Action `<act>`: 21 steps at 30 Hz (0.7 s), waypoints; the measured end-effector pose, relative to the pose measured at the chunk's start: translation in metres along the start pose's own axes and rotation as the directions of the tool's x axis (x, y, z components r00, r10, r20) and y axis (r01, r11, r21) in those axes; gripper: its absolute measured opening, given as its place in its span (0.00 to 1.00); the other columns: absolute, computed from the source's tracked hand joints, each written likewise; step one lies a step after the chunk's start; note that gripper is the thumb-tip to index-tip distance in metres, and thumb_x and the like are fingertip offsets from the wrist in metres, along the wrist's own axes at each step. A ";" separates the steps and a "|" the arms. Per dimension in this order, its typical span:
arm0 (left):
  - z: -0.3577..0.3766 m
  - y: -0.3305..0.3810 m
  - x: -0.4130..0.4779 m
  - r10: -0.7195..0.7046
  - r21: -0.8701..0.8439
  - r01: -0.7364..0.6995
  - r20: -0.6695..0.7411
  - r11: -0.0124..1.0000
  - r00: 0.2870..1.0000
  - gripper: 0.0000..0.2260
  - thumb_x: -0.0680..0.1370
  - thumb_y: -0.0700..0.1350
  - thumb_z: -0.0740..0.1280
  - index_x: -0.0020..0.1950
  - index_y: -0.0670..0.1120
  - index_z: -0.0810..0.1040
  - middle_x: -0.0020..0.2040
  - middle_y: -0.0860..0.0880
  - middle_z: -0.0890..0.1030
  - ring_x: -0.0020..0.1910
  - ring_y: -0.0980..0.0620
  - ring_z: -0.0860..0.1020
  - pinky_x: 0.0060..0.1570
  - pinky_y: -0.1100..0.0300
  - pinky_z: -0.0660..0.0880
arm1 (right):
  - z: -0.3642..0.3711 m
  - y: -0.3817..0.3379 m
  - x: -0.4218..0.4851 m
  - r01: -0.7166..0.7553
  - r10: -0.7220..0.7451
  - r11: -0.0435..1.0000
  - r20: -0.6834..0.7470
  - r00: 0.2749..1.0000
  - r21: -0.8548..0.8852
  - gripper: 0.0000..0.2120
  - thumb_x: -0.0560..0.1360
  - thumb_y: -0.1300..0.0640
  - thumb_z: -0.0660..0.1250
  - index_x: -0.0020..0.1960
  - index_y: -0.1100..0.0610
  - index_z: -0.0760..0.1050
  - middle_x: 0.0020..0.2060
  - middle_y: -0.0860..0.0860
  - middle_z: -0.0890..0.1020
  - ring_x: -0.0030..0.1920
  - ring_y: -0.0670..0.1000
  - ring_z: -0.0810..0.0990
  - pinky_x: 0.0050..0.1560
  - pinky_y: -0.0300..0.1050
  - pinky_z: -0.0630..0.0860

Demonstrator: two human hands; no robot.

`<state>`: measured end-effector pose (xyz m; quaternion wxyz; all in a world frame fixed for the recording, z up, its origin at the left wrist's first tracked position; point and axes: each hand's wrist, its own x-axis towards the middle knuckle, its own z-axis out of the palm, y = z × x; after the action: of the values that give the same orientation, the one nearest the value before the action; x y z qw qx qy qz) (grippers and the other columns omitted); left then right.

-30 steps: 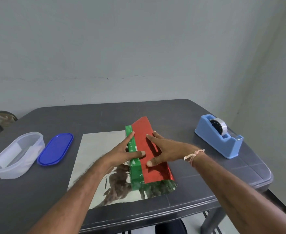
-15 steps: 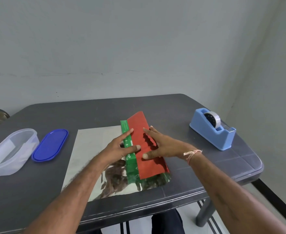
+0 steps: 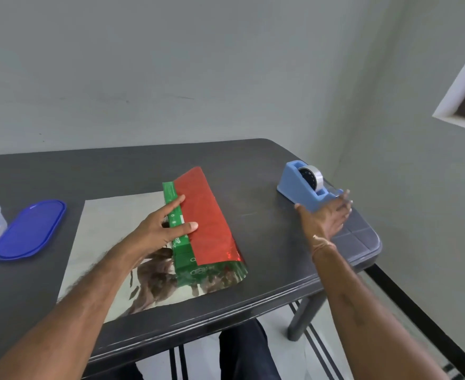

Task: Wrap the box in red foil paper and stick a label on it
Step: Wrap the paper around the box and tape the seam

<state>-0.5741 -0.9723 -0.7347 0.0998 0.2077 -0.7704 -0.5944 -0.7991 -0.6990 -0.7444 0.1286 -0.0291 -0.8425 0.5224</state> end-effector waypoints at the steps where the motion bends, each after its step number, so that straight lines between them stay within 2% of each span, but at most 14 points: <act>1: 0.002 0.000 0.001 0.001 -0.007 -0.001 0.004 1.000 1.000 0.40 0.67 0.57 0.78 0.77 0.66 0.66 0.63 0.62 0.73 0.72 0.49 0.71 0.73 0.51 0.68 | -0.003 0.004 0.011 -0.046 0.046 0.997 -0.001 0.999 0.066 0.54 0.70 0.56 0.80 0.83 0.56 0.48 0.80 0.60 0.57 0.81 0.62 0.55 0.80 0.60 0.56; 4: 0.002 -0.002 0.001 -0.001 -0.013 0.002 0.010 1.000 1.000 0.41 0.66 0.58 0.78 0.77 0.66 0.66 0.66 0.60 0.73 0.74 0.48 0.70 0.75 0.48 0.66 | -0.011 0.010 0.029 -0.102 0.109 0.986 -0.047 0.993 0.132 0.36 0.68 0.58 0.79 0.73 0.55 0.68 0.67 0.57 0.74 0.67 0.62 0.76 0.69 0.57 0.74; 6: 0.000 -0.004 0.000 0.002 -0.007 -0.002 0.006 1.000 1.000 0.41 0.65 0.60 0.78 0.76 0.67 0.65 0.68 0.59 0.72 0.75 0.49 0.69 0.76 0.47 0.65 | -0.014 0.010 0.027 -0.068 0.070 0.996 -0.029 0.997 0.050 0.30 0.67 0.54 0.79 0.66 0.55 0.73 0.61 0.56 0.78 0.60 0.60 0.79 0.63 0.56 0.77; 10: -0.004 -0.008 0.001 0.010 0.001 -0.010 0.014 1.000 1.000 0.42 0.63 0.65 0.79 0.75 0.71 0.66 0.75 0.58 0.70 0.76 0.49 0.68 0.77 0.46 0.63 | -0.004 0.002 -0.003 0.041 -0.041 0.995 0.001 0.999 -0.087 0.26 0.66 0.47 0.79 0.58 0.53 0.73 0.55 0.53 0.81 0.53 0.60 0.81 0.52 0.52 0.77; 14: 0.000 -0.006 0.001 0.013 -0.009 -0.013 0.018 1.000 1.000 0.40 0.67 0.59 0.78 0.76 0.68 0.65 0.75 0.56 0.70 0.76 0.49 0.67 0.77 0.47 0.63 | 0.018 -0.013 -0.035 0.114 -0.113 0.974 0.018 0.993 -0.195 0.28 0.67 0.46 0.79 0.60 0.53 0.72 0.54 0.54 0.77 0.52 0.60 0.79 0.46 0.49 0.72; 18: 0.002 -0.005 0.003 0.008 -0.004 -0.008 0.016 1.000 1.000 0.41 0.66 0.60 0.78 0.76 0.68 0.65 0.73 0.57 0.70 0.75 0.49 0.68 0.77 0.46 0.64 | 0.032 -0.024 -0.052 0.156 -0.132 0.959 0.116 0.985 -0.238 0.29 0.68 0.44 0.79 0.62 0.53 0.71 0.56 0.54 0.76 0.54 0.59 0.78 0.44 0.50 0.71; 21: 0.004 -0.004 0.002 0.000 -0.032 0.001 0.028 0.999 1.000 0.40 0.67 0.58 0.78 0.77 0.67 0.65 0.71 0.57 0.71 0.75 0.49 0.69 0.76 0.47 0.65 | 0.024 -0.030 -0.043 0.118 -0.072 0.980 0.266 0.961 -0.162 0.26 0.68 0.42 0.78 0.59 0.52 0.74 0.55 0.52 0.78 0.50 0.55 0.80 0.47 0.49 0.75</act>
<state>-0.5769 -0.9702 -0.7401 0.0920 0.1980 -0.7619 -0.6097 -0.7610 -0.7420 -0.7360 0.0392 0.0686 -0.8954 0.4383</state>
